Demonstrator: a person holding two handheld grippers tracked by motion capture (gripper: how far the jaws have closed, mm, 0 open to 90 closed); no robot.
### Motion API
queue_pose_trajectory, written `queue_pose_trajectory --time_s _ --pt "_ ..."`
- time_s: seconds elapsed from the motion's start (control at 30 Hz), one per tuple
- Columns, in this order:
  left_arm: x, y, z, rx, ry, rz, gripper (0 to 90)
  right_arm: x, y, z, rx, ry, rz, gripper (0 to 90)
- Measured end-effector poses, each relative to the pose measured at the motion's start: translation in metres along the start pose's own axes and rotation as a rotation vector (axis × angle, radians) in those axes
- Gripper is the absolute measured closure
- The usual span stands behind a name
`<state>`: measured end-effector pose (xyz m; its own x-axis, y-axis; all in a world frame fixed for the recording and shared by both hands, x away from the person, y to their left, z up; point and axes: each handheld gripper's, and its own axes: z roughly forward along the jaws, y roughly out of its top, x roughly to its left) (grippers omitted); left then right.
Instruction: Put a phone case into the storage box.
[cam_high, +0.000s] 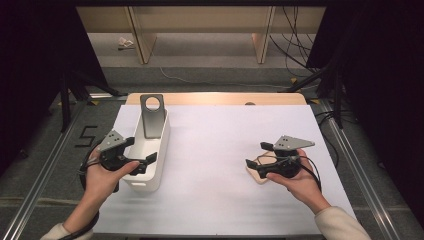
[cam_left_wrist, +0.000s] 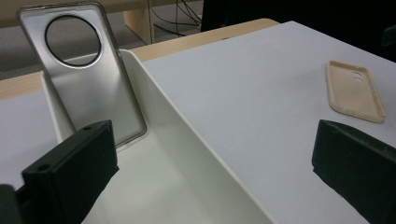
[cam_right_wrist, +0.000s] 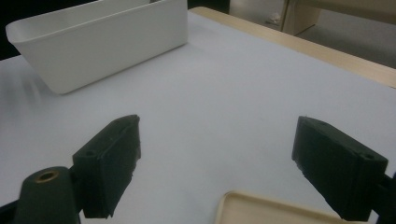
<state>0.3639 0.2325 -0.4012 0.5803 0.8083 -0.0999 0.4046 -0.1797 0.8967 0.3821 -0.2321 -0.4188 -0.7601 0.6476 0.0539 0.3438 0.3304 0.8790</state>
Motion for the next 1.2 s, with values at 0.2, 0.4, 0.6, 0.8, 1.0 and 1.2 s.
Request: queue_pose_trajectory --time_s 0.2,0.4,0.6,0.8,1.0,1.2 --pt "-0.007 -0.002 0.002 0.006 -0.008 0.012 0.0 -0.001 0.0 -0.002 -0.005 -0.003 0.006 16.4" --pt "-0.011 -0.006 0.003 0.011 -0.016 0.002 0.0 -0.004 0.0 -0.003 -0.007 -0.013 0.006 16.4" --pt "-0.018 -0.01 0.001 0.003 -0.025 0.007 0.0 -0.007 0.0 -0.005 -0.002 -0.023 0.01 16.4" --pt "-0.025 -0.018 -0.002 -0.007 -0.034 0.002 2.8 -0.009 -0.001 -0.005 0.015 -0.036 0.018 19.0" --pt "-0.029 -0.023 -0.005 -0.02 -0.033 -0.001 10.4 -0.011 -0.002 -0.005 0.041 -0.05 0.006 43.2" --pt "-0.031 -0.028 -0.006 -0.023 -0.026 0.006 14.9 -0.011 -0.004 -0.005 0.097 -0.067 -0.014 70.2"
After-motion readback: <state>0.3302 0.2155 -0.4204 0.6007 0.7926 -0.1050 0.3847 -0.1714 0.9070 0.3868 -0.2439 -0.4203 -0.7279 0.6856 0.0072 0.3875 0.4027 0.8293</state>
